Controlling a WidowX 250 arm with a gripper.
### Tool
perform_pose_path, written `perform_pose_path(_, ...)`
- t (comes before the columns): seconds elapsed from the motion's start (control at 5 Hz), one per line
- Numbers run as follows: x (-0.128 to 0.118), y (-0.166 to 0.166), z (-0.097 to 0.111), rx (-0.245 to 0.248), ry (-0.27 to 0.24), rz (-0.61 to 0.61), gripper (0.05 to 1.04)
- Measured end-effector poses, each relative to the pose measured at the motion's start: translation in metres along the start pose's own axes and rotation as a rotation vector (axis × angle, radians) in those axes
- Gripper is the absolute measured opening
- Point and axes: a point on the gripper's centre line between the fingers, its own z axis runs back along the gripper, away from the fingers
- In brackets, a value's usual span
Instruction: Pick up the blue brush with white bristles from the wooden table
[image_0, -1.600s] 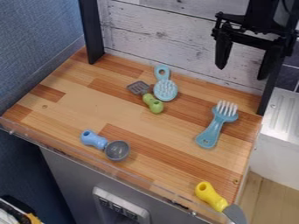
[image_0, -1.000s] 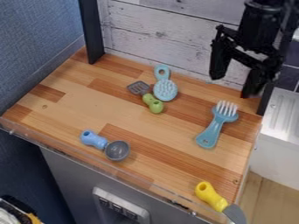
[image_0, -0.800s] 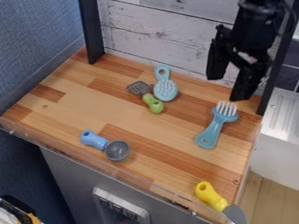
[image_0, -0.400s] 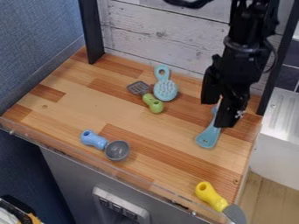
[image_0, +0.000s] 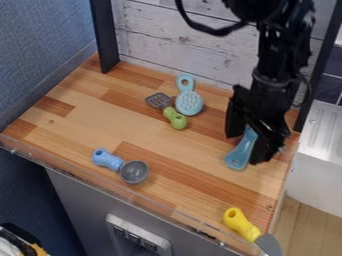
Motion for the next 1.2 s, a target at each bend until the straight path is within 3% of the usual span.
perform_pose_path(0.2, 0.004, -0.003, -0.013, -0.006, 0.013, 0.178, 0.999)
perform_pose_path(0.4, 0.011, -0.001, -0.014, -0.008, 0.005, 0.268, 0.955)
perform_pose_path(0.6, 0.013, -0.001, -0.014, -0.006, -0.006, 0.249, 0.678)
perform_pose_path(0.8, 0.017, 0.002, -0.013, 0.004, -0.017, 0.113, 0.382)
perform_pose_path(1.0, 0.019, 0.001, -0.012, 0.011, -0.015, -0.069, 0.182)
perform_pose_path(1.2, 0.024, 0.002, -0.011, 0.012, -0.007, -0.207, 0.107)
